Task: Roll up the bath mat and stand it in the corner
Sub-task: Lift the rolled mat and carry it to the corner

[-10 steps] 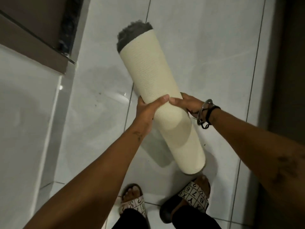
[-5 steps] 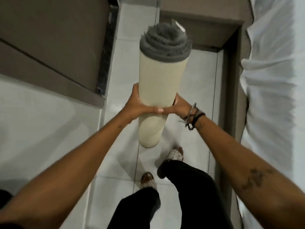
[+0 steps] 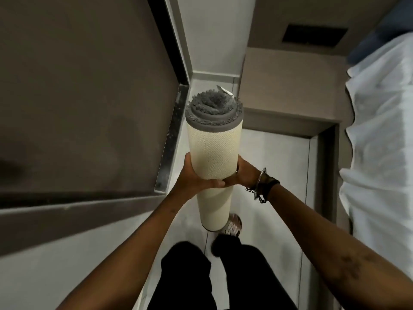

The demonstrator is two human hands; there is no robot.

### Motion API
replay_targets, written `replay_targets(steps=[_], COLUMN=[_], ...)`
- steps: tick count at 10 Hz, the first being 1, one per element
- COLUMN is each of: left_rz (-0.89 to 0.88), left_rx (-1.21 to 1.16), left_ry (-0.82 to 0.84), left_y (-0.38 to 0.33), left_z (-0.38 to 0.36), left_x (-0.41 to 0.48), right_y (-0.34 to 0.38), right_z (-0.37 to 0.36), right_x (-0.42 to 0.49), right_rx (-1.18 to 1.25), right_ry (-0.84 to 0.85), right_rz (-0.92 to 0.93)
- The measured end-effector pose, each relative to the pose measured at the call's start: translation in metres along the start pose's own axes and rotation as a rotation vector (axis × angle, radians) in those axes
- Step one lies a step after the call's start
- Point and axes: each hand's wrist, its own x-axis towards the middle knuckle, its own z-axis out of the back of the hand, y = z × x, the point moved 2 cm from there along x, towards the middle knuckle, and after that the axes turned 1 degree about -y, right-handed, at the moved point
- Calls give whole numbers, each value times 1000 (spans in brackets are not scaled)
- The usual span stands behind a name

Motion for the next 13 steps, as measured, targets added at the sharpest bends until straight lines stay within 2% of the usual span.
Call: replay_targets(steps=[2, 4, 5, 7, 8, 9, 10, 12, 13], left_rz=[-72, 13, 35, 73, 79, 85, 125, 225, 210], left_rx=[47, 29, -57, -86, -104, -120, -133, -212, -219], left_ry=[-8, 32, 73, -53, -49, -116, -149, -118, -103], left_y=[-58, -95, -96, -69, -48, -26, -1, 10, 11], left_z=[30, 56, 63, 73, 70, 77, 86, 85, 88], left_x=[137, 307, 420, 579, 635, 710, 757, 797, 800], right_y=[67, 92, 87, 58, 45, 27, 4, -14, -13], right_z=[73, 156, 201, 258, 268, 281, 291, 296, 296], right_x=[120, 270, 380, 565, 632, 704, 759, 799, 800], right_rx=[-82, -90, -66, -203, -215, -196, -233, -285, -316], right_ry=[-19, -73, -69, -3, 50, 57, 42, 7, -11], right_rz=[15, 13, 19, -11, 8, -10, -94, -186, -186])
